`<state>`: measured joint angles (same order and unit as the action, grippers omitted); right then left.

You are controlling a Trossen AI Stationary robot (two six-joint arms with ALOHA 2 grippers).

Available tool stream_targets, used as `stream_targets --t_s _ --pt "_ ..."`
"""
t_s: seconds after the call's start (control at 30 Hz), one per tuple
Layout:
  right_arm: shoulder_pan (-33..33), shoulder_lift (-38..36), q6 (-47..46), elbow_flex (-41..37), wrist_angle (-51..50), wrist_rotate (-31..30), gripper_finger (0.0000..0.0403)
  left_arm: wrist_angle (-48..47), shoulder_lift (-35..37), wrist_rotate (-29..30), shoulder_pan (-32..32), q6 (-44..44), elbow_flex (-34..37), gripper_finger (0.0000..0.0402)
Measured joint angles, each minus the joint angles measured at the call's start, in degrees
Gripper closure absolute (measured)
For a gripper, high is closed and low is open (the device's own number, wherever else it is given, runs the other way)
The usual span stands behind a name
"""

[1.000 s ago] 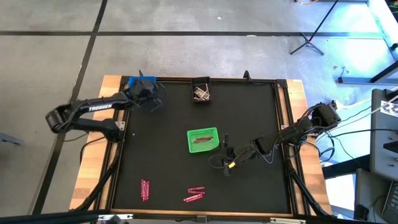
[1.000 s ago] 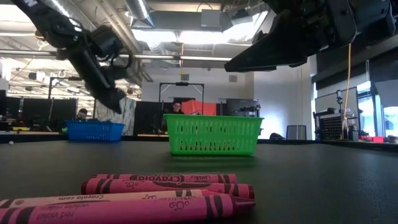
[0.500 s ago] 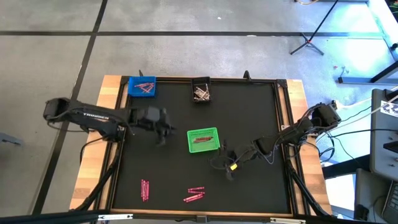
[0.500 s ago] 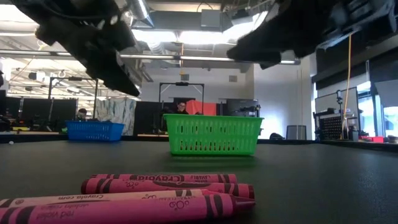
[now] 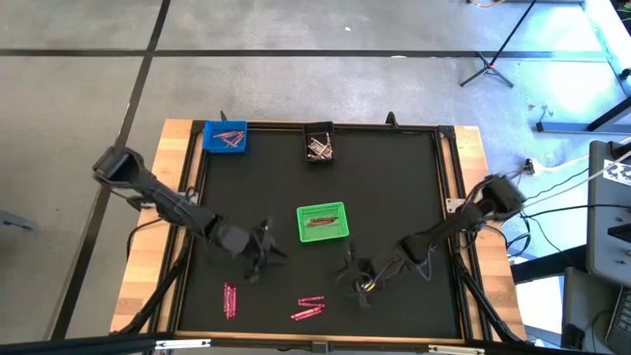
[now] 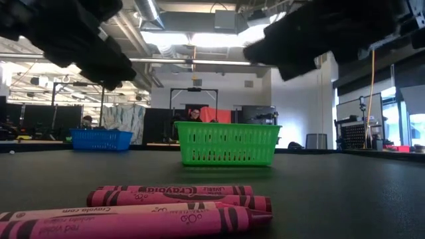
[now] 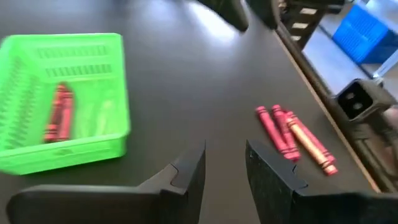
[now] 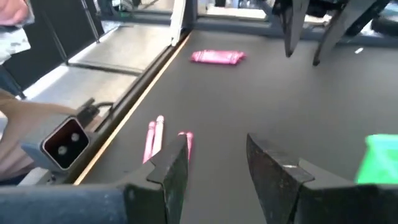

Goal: Sort crayons
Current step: Put the red crayon into the green bin

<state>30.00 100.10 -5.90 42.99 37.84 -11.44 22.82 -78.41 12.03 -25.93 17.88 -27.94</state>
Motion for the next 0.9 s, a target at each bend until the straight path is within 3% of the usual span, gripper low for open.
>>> stream_targets --t_s 0.33,0.53,0.9 --pt "0.53 13.37 -4.0 10.09 -4.0 -0.11 0.0243 12.07 -9.45 2.96 -7.33 6.2 -0.02 0.0296" --pt "0.53 17.58 -6.02 13.18 -6.37 3.23 0.0243 12.15 -10.04 4.01 -9.24 8.59 0.02 0.0296" --pt "0.41 20.86 -7.02 14.57 -6.44 3.36 0.0243 13.01 -10.01 5.03 -9.78 9.01 0.02 0.0296"
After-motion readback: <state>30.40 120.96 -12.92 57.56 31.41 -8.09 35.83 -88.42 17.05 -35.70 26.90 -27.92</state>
